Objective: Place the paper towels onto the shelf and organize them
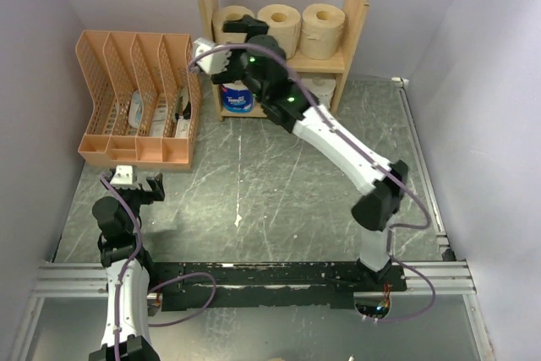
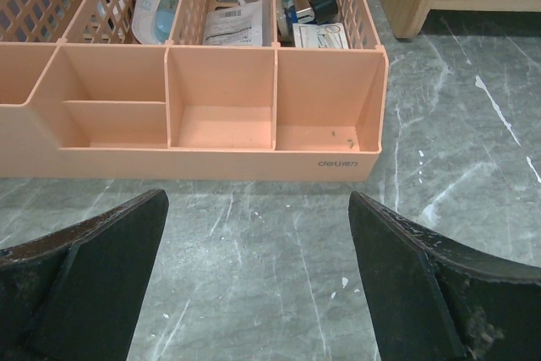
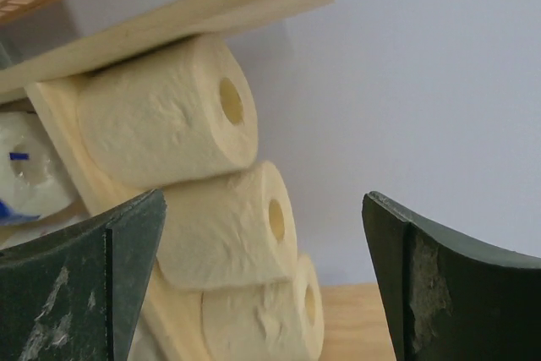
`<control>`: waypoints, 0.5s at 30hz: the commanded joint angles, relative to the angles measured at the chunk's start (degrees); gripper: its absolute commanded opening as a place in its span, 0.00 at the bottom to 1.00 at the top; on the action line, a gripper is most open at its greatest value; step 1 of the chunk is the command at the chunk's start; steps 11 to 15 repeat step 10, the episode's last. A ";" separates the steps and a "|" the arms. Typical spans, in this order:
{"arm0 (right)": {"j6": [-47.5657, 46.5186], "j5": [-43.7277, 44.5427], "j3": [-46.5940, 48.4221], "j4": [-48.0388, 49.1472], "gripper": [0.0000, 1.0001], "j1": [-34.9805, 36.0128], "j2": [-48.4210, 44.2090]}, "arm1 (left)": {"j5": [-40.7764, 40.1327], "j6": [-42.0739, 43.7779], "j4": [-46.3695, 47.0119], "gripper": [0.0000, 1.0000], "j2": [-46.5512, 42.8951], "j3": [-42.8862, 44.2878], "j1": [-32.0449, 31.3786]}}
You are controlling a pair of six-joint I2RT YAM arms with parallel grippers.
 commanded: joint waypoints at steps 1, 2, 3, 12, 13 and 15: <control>23.17 4.42 -5.18 -4.21 1.00 -5.12 -12.94 | -0.61 0.13 1.21 1.00 -0.28 -4.42 -0.42; 25.04 6.57 -10.58 -1.18 1.00 -6.22 -15.89 | -0.61 0.13 1.17 1.00 -0.29 -4.42 -0.38; 25.39 8.29 -16.73 1.45 1.00 -7.11 -20.22 | -0.59 0.13 1.19 1.00 -0.35 -4.43 -0.39; 38.51 11.33 -41.23 6.82 0.99 -19.36 -34.55 | -0.21 0.21 1.61 1.00 0.29 -4.40 -0.02; 38.51 11.33 -41.23 6.82 0.99 -19.36 -34.55 | -0.21 0.21 1.61 1.00 0.29 -4.40 -0.02; 38.51 11.33 -41.23 6.82 0.99 -19.36 -34.55 | -0.21 0.21 1.61 1.00 0.29 -4.40 -0.02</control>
